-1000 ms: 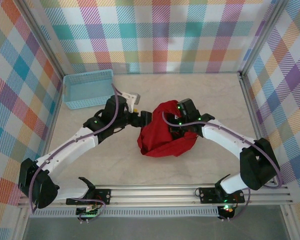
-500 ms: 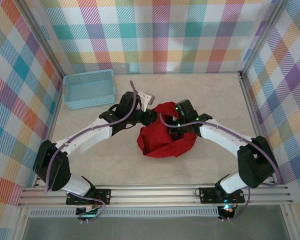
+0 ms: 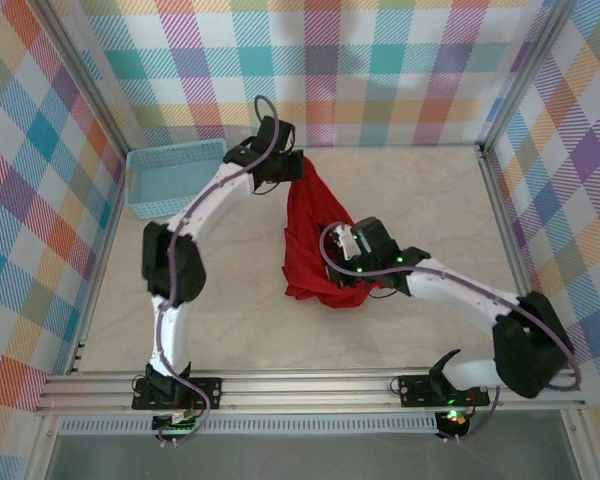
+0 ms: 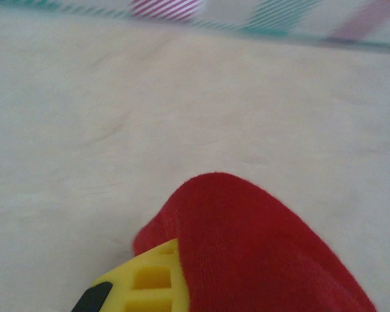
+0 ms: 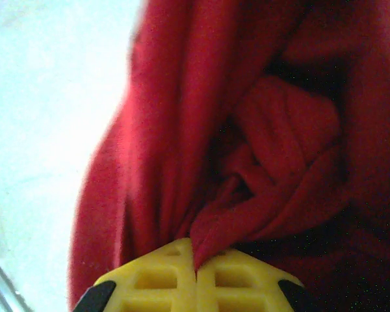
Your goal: Fold the inside-out t-shirt
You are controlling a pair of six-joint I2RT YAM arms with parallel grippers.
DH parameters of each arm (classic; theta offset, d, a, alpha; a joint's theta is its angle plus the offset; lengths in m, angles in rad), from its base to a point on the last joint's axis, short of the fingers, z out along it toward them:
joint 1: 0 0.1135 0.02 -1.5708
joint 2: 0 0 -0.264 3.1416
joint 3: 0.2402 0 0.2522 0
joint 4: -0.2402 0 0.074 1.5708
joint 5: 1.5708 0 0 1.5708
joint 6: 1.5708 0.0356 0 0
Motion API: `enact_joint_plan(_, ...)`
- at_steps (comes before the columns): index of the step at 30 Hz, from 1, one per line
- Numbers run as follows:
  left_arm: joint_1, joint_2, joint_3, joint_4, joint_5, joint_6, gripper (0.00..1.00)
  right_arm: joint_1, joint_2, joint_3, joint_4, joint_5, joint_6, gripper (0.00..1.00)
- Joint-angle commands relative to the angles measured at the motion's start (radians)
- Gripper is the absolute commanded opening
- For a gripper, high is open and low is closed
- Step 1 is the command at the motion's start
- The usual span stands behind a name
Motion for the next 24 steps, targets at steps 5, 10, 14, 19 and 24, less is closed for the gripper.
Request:
enact_joint_plan(5,-0.005,0.037,-0.134,-0.231,-0.09,-0.069,0.0,-0.001,-0.181,-0.031,0.021,0.085,-0.007,0.0)
enact_joint_plan(10,-0.097,-0.032,-0.312,-0.248,-0.078,-0.068,0.0,-0.017,-0.214,0.01,0.017,0.116,-0.007,0.0)
enact_joint_plan(14,-0.161,-0.148,-0.495,-0.197,-0.017,-0.118,0.12,-0.051,-0.157,0.052,0.015,0.122,0.004,0.0)
enact_joint_plan(19,-0.197,-0.318,-0.723,-0.096,0.007,-0.184,0.51,-0.075,-0.142,0.064,0.093,0.001,0.027,0.0)
enact_joint_plan(24,-0.212,-0.442,-0.795,-0.086,-0.02,-0.194,0.64,-0.076,-0.225,0.073,0.127,-0.128,-0.034,0.0)
